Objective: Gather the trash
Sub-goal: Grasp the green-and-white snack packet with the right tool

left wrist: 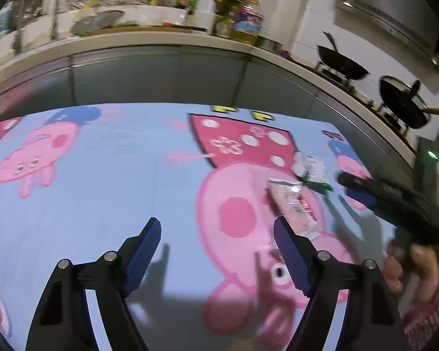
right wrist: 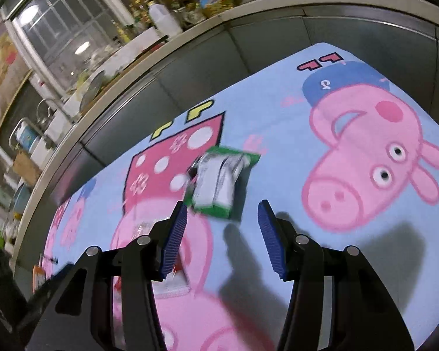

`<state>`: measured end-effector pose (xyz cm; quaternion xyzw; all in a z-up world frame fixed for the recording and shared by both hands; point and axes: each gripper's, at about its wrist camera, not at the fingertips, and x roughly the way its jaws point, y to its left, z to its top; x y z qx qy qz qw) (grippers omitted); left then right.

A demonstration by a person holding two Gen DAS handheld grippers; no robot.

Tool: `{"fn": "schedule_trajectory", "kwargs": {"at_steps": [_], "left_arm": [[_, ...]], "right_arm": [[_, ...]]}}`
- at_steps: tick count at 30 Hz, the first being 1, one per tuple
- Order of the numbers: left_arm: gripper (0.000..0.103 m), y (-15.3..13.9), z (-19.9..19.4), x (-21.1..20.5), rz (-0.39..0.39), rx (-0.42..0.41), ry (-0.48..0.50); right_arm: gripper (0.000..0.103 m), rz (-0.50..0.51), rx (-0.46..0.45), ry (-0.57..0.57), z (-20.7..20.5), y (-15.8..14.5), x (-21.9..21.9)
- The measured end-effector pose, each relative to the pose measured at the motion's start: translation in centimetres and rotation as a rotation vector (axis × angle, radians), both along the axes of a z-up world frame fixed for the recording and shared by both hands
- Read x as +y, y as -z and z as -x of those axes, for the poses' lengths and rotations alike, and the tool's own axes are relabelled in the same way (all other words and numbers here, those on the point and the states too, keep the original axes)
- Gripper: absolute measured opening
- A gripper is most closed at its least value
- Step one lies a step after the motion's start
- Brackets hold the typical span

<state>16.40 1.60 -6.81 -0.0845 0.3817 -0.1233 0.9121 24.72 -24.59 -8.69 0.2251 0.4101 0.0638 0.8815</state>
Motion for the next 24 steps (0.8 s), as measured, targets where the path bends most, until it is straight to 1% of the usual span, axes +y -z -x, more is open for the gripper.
{"fn": "schedule_trajectory", "kwargs": {"at_steps": [4,7,9,10,11,12,13,14,15,16,17,18,19,22,24], "left_arm": [[0.077,0.6,-1.5,-2.6,0.030,0.044,0.086],[0.077,1.3,-2.5,-4.3,0.037,0.076,0.113],[0.077,1.9,-3.2,-5.2,0.057,0.105,0.124],[0.074,2.1,-3.5,-5.6,0.071,0.117,0.130],[0.069,2.3,-3.8,-6.0,0.081,0.125,0.136],[0.055,2.5,-4.0,-6.3,0.086,0.137,0.145],[0.045,2.7,-4.1,-6.6,0.080,0.139,0.144],[0.030,2.6,-4.1,-6.8,0.074,0.132,0.144],[0.010,2.9,-4.3,-7.2,0.104,0.172,0.188],[0.010,3.1,-4.3,-7.3,0.126,0.194,0.198],[0.009,3.1,-4.2,-7.2,0.131,0.192,0.194],[0.007,2.9,-3.6,-7.3,0.118,0.178,0.198],[0.006,2.8,-3.3,-7.4,0.113,0.173,0.202],[0.005,2.5,-1.9,-7.3,0.136,0.171,0.216],[0.005,2.2,-0.5,-7.1,0.143,0.161,0.224]], "right_arm": [[0.051,0.004,0.025,0.003,-2.2,0.8,0.1],[0.057,0.021,0.026,-0.013,-3.2,1.2,1.0],[0.057,0.064,0.021,-0.031,-3.7,1.3,2.0],[0.053,0.081,0.020,-0.041,-3.9,1.4,2.3],[0.036,0.124,0.012,-0.059,-4.0,1.4,3.1],[0.024,0.139,0.018,-0.078,-4.0,1.6,3.4],[0.023,0.152,0.024,-0.093,-4.0,1.6,3.7],[0.017,0.153,0.015,-0.097,-3.5,1.5,3.8],[0.007,0.141,0.013,-0.107,-3.1,1.5,3.8],[0.004,0.135,0.012,-0.111,-2.7,1.5,3.8],[0.004,0.132,0.009,-0.110,-1.9,1.4,3.7],[0.004,0.126,0.006,-0.110,-1.1,1.4,3.6],[0.004,0.111,0.010,-0.113,-0.1,1.6,3.3],[0.004,0.068,0.019,-0.113,2.6,1.9,2.7],[0.004,0.038,0.012,-0.111,5.1,1.8,2.3]]}}
